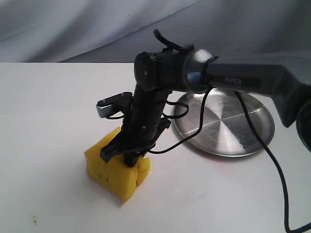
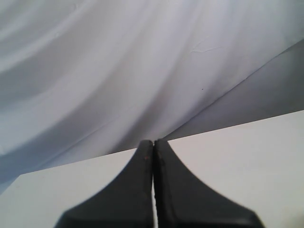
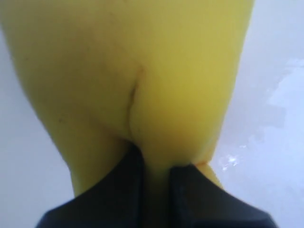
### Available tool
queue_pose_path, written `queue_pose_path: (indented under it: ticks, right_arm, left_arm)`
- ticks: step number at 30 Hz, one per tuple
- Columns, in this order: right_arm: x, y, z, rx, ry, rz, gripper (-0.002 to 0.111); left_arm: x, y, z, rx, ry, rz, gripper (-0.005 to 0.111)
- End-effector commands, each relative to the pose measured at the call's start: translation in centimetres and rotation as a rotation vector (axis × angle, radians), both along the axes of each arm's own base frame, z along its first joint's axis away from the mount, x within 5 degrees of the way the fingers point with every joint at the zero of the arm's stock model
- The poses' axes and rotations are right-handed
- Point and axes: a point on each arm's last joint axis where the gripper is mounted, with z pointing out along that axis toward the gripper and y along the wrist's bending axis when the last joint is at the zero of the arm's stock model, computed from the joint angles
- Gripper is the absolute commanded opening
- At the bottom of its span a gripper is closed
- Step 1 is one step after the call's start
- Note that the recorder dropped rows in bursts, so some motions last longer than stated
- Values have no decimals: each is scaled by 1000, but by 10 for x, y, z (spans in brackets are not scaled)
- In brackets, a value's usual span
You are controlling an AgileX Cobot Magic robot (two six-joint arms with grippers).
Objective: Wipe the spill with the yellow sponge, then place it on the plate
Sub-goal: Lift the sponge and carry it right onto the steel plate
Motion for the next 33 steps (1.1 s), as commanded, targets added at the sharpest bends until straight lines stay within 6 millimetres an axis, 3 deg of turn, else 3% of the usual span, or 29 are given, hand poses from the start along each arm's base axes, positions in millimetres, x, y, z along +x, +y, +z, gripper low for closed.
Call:
queue_pose_path:
  ticks: [1, 7, 14, 19, 23, 33]
  right_arm:
    - [-19, -2, 25, -64, -15, 100, 0]
    - [-26, -20, 65, -96, -138, 74, 0]
    - [-17, -70, 99, -157, -393, -50, 0]
    - [5, -109, 112, -107, -462, -198, 0]
    - [32, -141, 108, -91, -477, -348, 0]
    - [87, -197, 60, -144, -422, -569, 0]
  left_arm:
    - [0, 0, 2, -17, -14, 0, 0]
    - [0, 0, 2, -17, -14, 0, 0]
    - [0, 0, 2, -17, -14, 0, 0]
    - [0, 0, 2, -17, -14, 0, 0]
    - [0, 0, 2, -17, -14, 0, 0]
    - [0, 0, 2, -17, -14, 0, 0]
